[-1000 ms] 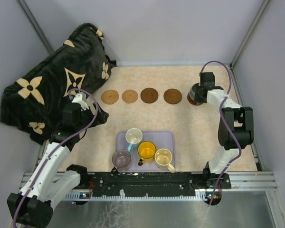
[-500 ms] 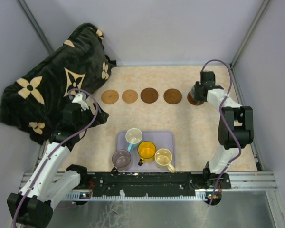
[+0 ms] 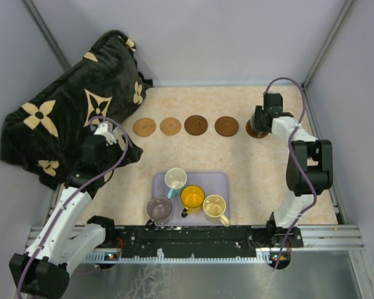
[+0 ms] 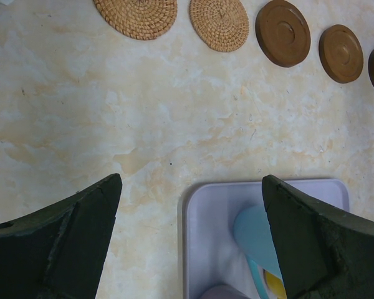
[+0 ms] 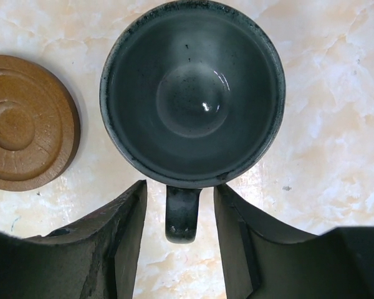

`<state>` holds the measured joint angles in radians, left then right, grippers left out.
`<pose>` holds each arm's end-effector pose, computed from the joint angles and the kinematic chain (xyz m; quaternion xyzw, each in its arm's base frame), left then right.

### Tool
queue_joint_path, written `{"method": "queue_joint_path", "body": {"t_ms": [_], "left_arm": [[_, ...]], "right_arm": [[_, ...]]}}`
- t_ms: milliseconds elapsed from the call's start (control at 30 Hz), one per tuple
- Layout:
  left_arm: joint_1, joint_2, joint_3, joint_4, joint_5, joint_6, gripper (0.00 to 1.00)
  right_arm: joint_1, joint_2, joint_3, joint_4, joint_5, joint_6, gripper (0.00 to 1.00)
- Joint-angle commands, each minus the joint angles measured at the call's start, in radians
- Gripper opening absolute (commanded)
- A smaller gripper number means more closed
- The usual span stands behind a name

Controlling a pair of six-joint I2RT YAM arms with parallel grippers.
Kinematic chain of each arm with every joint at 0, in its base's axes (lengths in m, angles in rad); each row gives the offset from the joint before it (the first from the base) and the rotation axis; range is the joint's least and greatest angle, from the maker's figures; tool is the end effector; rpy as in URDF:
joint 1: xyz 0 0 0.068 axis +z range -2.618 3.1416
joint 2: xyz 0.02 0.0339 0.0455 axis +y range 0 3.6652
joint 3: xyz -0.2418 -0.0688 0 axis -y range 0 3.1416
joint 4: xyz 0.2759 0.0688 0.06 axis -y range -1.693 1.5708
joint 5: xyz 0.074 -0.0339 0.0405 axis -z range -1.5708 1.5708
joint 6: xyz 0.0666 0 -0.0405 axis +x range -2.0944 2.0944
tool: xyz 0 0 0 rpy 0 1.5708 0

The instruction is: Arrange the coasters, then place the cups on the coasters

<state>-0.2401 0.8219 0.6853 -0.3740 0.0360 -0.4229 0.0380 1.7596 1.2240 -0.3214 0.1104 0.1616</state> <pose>0.2515 -0.0640 0.2438 -0.0697 0.8598 -0.1792 0.4730 0.4250 0.0088 0.1558 0.0770 0.9326 -0.0167 0.3523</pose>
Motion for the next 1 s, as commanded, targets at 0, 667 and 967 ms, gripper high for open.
{"method": "queue_joint_path", "body": {"t_ms": [0, 667, 967], "left_arm": [[0.001, -0.015, -0.011, 0.015, 0.006, -0.006, 1.00], [0.001, -0.012, -0.028, 0.026, 0.011, -0.013, 1.00], [0.001, -0.011, -0.038, 0.026, 0.009, -0.016, 1.00]], "right_arm": [[-0.005, -0.066, -0.008, 0.028, 0.018, 0.014, 0.45], [-0.005, -0.098, -0.068, 0.054, 0.005, -0.026, 0.17], [-0.005, -0.098, -0.071, 0.064, -0.029, -0.043, 0.10]]}}
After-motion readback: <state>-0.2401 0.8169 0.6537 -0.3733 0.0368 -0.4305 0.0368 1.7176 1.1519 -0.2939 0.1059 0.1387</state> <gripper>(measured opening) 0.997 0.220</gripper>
